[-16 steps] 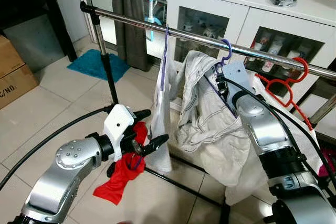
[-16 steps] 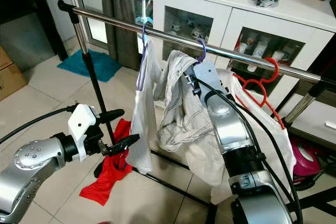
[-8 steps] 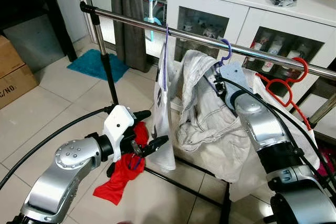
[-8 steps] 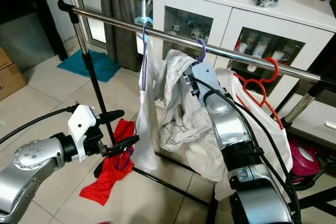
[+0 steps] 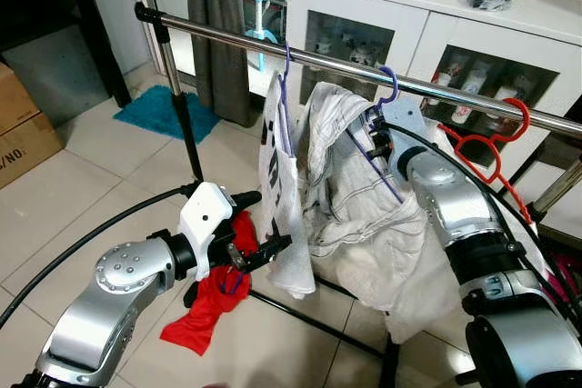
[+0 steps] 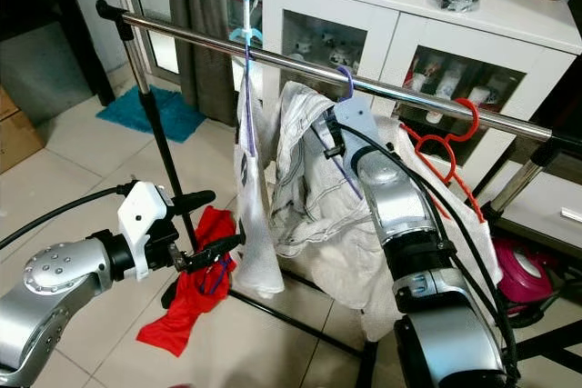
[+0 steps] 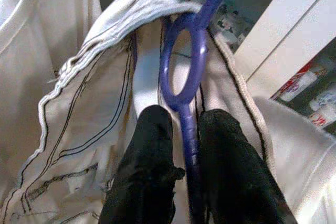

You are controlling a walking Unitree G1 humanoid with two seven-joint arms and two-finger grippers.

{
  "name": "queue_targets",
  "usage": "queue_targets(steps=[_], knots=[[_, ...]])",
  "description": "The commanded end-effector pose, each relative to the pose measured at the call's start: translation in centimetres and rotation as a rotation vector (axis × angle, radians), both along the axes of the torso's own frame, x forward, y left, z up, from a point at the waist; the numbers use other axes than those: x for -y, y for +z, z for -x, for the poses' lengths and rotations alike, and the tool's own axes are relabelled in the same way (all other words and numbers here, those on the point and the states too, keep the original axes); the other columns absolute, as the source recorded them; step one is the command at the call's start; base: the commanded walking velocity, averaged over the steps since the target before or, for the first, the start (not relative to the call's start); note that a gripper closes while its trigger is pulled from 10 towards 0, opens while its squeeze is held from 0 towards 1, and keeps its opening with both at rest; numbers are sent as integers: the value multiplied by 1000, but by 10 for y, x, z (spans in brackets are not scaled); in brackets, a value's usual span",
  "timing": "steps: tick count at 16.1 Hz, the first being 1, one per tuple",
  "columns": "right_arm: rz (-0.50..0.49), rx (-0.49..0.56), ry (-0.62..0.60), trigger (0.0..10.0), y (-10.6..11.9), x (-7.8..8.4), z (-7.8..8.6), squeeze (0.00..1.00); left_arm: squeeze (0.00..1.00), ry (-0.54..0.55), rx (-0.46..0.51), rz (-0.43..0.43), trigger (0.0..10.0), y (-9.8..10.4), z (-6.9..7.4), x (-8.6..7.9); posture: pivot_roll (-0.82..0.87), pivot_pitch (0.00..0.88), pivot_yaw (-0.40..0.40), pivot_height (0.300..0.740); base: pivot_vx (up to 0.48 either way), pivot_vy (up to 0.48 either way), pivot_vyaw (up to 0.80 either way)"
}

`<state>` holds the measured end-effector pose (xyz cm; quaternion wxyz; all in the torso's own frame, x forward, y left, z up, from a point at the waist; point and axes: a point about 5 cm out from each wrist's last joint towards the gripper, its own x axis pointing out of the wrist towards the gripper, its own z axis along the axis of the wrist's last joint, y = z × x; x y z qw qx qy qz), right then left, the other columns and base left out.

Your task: Hang hanger

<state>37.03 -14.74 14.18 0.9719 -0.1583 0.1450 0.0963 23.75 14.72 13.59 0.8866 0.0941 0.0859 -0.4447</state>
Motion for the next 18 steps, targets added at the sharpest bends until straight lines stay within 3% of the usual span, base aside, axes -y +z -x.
queue_targets(steps=[1,6,18], knots=[[-21,25,5,0,9,-2,-5,0,0,-18,6,-8,10000,0,1,2,25,0,-40,740,0,0,0],[-57,42,11,0,12,-13,-9,0,0,-19,8,-8,10000,0,1,2,25,0,-39,740,0,0,0],[-117,77,46,0,19,-20,-7,0,0,47,35,22,10000,3,-6,3,17,5,-50,740,0,0,0]])
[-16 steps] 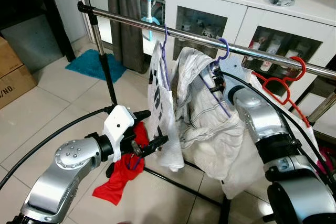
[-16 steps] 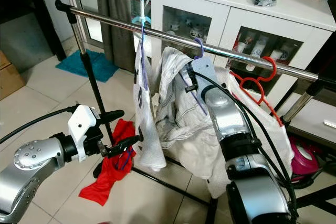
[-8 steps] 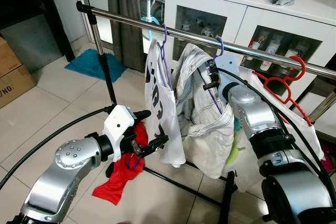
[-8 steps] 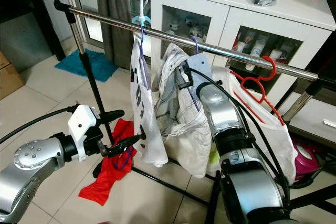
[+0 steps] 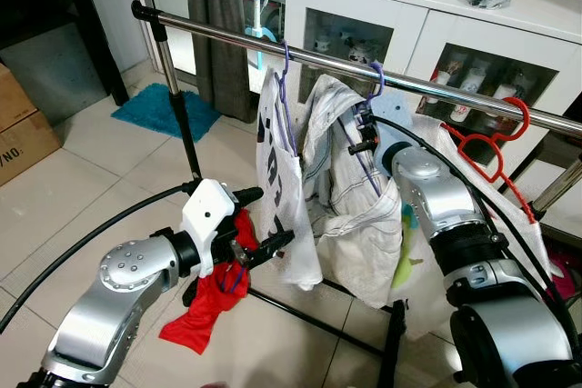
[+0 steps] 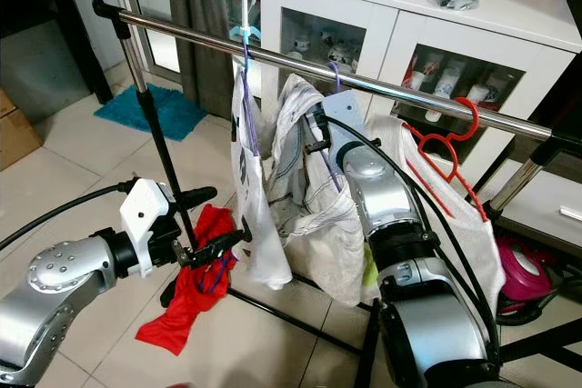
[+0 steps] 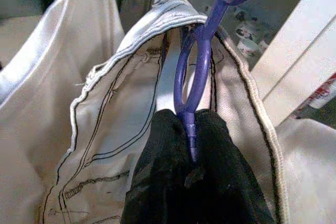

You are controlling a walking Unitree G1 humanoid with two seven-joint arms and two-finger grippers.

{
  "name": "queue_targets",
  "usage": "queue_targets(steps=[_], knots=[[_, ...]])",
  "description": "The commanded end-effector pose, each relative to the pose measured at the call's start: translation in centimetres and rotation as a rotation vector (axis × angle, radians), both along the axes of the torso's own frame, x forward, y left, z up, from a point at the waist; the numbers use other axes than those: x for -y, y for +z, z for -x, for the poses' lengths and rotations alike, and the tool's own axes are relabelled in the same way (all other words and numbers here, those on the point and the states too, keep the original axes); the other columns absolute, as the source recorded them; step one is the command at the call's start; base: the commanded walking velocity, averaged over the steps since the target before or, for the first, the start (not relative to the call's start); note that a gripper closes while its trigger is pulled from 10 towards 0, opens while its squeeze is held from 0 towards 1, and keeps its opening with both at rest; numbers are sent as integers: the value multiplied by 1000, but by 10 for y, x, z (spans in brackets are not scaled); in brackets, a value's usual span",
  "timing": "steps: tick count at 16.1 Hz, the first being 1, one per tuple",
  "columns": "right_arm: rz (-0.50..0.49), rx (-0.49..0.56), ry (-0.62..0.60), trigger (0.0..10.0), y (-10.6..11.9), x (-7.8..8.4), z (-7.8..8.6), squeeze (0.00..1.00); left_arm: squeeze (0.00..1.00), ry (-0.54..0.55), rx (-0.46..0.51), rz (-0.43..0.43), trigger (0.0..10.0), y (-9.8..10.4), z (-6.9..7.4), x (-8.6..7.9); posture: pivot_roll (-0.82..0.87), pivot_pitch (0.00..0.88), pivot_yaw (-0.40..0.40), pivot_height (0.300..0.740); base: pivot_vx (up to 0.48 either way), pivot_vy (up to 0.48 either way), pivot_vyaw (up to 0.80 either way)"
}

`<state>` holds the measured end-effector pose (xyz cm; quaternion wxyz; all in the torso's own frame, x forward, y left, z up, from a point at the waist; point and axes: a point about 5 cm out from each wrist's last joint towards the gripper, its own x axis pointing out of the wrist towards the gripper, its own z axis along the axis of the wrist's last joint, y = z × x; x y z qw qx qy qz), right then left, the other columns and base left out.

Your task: Hang hanger

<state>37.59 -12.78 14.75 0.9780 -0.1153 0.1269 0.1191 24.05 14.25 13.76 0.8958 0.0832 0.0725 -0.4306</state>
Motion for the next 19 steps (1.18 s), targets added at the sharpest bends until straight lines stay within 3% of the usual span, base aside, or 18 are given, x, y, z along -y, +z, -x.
queue_targets(steps=[1,6,11,16,17,19], knots=[[-24,58,10,0,14,-1,0,0,0,23,19,-6,10000,2,-3,-1,11,7,-56,740,0,0,0],[-59,139,-2,0,31,8,16,0,0,180,23,1,10000,-5,-6,-5,-6,10,-81,740,0,0,0],[-42,261,3,0,57,16,36,0,0,254,52,48,10000,-2,-6,-1,-2,10,-97,740,0,0,0],[88,92,48,0,16,18,64,0,0,297,47,43,10000,-4,-3,-4,3,17,-123,740,0,0,0],[85,53,38,0,5,19,73,0,0,306,39,44,10000,-5,-1,-5,8,19,-131,740,0,0,0],[-52,-42,-25,0,-11,20,90,0,0,318,34,42,10000,-6,1,-7,8,19,-131,740,0,0,0]])
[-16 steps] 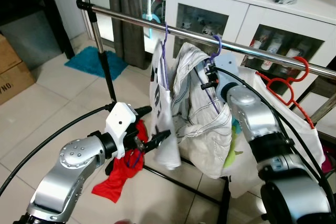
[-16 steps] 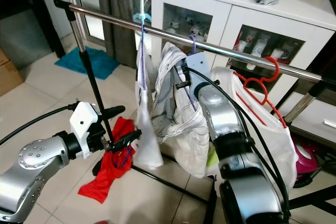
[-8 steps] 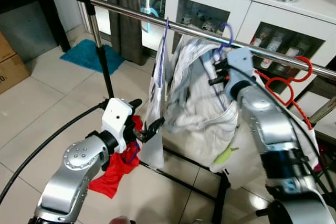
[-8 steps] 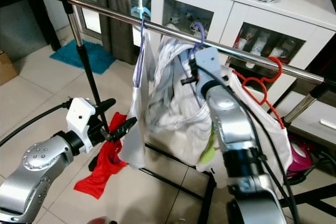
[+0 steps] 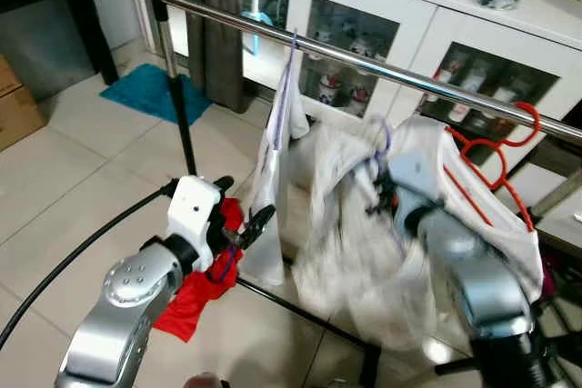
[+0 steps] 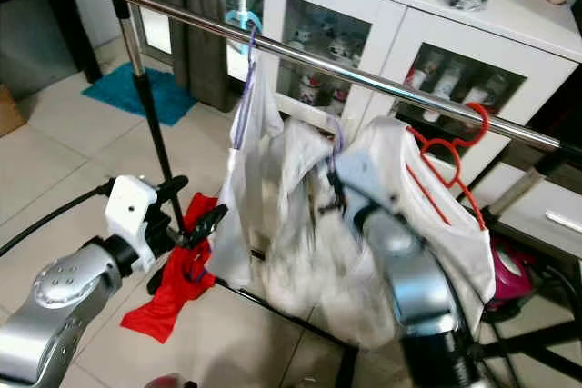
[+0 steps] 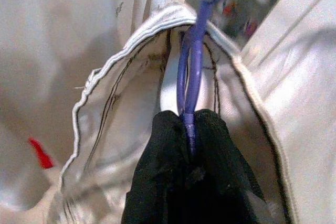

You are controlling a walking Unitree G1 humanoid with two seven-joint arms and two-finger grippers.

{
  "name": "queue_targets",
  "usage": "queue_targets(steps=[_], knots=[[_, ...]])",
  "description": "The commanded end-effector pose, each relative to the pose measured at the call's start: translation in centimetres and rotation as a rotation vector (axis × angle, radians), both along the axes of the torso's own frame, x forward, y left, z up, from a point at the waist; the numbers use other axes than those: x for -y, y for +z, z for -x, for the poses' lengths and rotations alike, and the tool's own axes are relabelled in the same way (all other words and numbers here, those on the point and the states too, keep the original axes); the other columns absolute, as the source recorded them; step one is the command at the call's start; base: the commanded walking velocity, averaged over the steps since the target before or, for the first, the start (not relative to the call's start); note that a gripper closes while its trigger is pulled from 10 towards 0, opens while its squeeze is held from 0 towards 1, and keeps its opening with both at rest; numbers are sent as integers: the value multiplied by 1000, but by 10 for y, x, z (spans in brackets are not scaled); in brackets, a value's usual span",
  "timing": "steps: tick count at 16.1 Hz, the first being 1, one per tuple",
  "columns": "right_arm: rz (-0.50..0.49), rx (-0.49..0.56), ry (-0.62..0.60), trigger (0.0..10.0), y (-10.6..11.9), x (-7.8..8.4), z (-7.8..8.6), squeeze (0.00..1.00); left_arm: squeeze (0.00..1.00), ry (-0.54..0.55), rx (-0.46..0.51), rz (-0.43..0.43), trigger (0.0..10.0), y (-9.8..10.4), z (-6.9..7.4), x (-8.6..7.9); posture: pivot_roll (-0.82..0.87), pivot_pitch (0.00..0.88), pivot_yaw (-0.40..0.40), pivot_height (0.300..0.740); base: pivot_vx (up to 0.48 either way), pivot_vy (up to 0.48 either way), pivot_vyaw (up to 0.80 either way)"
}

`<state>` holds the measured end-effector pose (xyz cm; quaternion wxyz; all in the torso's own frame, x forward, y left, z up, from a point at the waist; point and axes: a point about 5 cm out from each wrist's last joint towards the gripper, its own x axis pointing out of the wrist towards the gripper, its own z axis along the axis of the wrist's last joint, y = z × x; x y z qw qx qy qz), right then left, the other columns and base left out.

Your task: Hang hanger

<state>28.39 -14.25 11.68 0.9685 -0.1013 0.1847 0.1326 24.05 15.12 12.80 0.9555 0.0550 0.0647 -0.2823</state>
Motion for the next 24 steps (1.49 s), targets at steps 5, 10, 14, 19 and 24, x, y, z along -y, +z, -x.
queue_targets(steps=[5,10,14,19,24], knots=[[-240,4,-114,10000,4,4,13,0,0,-13,3,5,10000,5,4,0,19,19,-118,740,-49,0,0],[-273,36,-91,10000,11,-1,21,0,0,-17,-5,27,10000,4,4,-1,-19,8,-73,740,-245,0,0],[-278,36,-114,10000,11,5,22,0,0,-30,-1,31,10000,5,-3,2,-27,0,-64,740,-267,0,0],[-286,35,-98,10000,12,2,21,0,0,-24,6,33,10000,6,-3,1,-18,1,-76,740,-277,0,0],[-295,30,-87,10000,12,2,21,0,0,-17,8,37,10000,6,1,1,-15,16,-86,740,-221,0,0]])
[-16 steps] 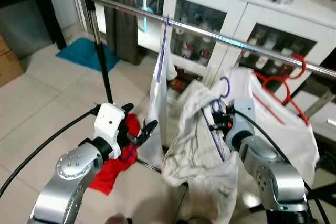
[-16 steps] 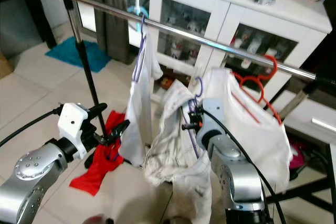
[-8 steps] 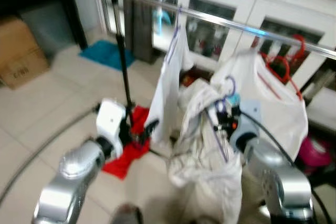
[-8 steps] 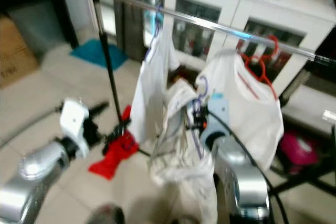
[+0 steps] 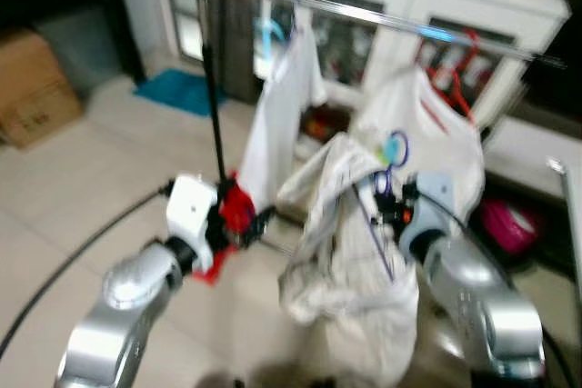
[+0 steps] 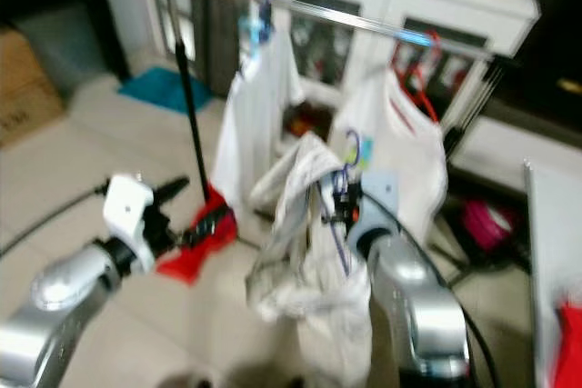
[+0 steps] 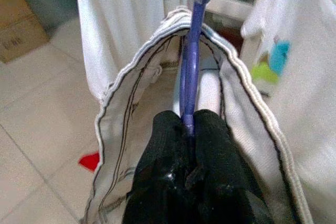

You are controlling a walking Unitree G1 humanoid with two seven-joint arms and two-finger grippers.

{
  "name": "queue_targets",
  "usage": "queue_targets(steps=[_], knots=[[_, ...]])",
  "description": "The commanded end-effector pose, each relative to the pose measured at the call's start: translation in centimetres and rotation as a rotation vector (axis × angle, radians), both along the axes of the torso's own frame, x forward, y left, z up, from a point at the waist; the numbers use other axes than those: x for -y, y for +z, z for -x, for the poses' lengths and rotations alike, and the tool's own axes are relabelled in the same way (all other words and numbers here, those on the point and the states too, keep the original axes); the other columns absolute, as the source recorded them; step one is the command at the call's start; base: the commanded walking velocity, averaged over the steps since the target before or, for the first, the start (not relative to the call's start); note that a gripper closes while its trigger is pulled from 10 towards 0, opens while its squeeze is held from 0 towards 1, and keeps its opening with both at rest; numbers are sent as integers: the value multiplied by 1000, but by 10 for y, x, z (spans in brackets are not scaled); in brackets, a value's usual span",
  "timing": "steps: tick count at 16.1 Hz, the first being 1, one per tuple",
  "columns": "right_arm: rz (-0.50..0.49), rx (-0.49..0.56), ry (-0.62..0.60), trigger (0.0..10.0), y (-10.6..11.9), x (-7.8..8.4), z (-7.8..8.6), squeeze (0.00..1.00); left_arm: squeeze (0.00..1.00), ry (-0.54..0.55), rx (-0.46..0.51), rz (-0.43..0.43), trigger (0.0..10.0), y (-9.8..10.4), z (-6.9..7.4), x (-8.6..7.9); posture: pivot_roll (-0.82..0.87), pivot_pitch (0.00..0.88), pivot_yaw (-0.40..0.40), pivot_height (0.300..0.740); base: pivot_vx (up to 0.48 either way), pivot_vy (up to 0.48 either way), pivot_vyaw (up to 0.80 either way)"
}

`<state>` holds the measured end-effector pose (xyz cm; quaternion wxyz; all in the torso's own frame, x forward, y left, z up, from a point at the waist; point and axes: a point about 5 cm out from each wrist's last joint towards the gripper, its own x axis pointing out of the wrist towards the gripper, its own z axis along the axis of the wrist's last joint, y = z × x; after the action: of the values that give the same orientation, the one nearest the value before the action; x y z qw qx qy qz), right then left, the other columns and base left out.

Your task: Hang hanger

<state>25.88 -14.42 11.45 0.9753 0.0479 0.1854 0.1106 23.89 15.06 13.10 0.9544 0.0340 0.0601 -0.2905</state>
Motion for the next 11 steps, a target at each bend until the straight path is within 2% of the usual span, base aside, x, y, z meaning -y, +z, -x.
queue_targets(steps=[1,4,11], knots=[[-13,73,20,10000,16,-1,-5,0,0,-5,16,-1,10000,4,0,1,-16,22,-84,740,0,0,0],[-14,68,42,10000,15,-3,-4,0,0,1,7,13,10000,4,1,0,-17,27,-82,740,0,0,0],[-8,54,127,10000,14,-9,-1,0,0,-2,-2,22,10000,4,5,0,-16,28,-84,740,0,454,0]])
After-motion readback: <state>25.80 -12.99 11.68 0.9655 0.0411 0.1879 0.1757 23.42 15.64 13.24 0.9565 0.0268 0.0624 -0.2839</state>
